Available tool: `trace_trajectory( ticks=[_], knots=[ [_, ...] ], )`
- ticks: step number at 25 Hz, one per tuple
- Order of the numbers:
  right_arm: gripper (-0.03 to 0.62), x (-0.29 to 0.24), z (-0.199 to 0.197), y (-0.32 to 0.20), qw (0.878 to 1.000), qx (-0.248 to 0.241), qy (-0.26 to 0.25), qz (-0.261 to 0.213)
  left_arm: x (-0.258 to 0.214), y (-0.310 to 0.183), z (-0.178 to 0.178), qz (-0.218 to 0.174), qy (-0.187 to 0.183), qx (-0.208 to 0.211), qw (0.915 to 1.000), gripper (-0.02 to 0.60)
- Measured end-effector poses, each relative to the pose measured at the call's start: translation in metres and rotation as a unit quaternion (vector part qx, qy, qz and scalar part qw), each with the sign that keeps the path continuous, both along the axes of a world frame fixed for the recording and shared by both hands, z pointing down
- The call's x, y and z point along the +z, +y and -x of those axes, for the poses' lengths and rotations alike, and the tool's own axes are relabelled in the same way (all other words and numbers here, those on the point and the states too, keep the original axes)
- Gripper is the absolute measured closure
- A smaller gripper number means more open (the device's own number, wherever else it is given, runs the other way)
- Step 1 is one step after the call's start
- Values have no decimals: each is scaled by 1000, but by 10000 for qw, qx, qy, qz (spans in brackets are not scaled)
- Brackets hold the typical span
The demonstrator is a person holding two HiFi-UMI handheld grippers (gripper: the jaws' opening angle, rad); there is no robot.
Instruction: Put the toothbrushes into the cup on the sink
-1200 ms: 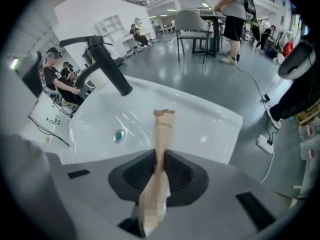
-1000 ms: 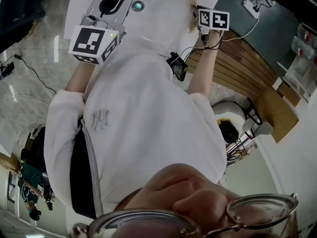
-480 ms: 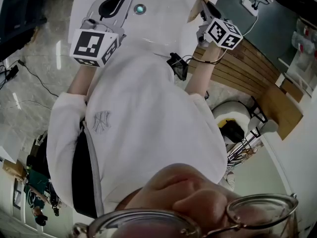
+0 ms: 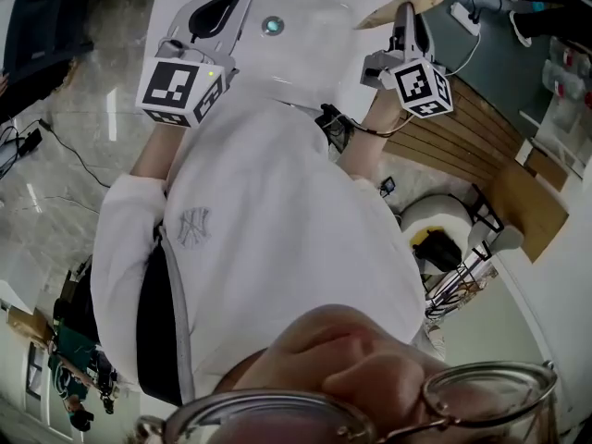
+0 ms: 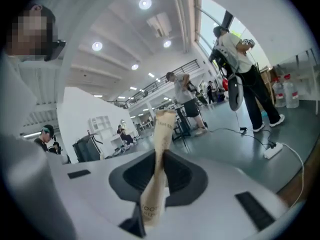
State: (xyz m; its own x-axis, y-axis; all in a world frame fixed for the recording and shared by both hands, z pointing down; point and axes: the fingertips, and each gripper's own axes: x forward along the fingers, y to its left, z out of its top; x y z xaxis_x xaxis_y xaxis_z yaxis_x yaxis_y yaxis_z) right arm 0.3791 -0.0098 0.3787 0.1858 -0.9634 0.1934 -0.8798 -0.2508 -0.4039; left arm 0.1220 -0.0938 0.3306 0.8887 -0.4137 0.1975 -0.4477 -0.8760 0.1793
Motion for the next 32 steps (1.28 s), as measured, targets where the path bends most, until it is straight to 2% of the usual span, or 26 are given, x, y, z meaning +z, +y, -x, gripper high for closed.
trace_trajectory(
  ticks=[9, 17, 32],
  knots=[
    [540, -51, 27, -10, 9943, 441, 168, -951, -7, -15, 35, -68, 134, -39, 9999, 572],
    [540, -75, 43, -28, 9826, 600, -284, -1734, -8, -37, 70, -109, 225, -190, 9995, 572],
    [543, -106, 100, -90, 9777, 294, -97, -2078, -13, -73, 126, -194, 303, -467, 9983, 572]
  ],
)
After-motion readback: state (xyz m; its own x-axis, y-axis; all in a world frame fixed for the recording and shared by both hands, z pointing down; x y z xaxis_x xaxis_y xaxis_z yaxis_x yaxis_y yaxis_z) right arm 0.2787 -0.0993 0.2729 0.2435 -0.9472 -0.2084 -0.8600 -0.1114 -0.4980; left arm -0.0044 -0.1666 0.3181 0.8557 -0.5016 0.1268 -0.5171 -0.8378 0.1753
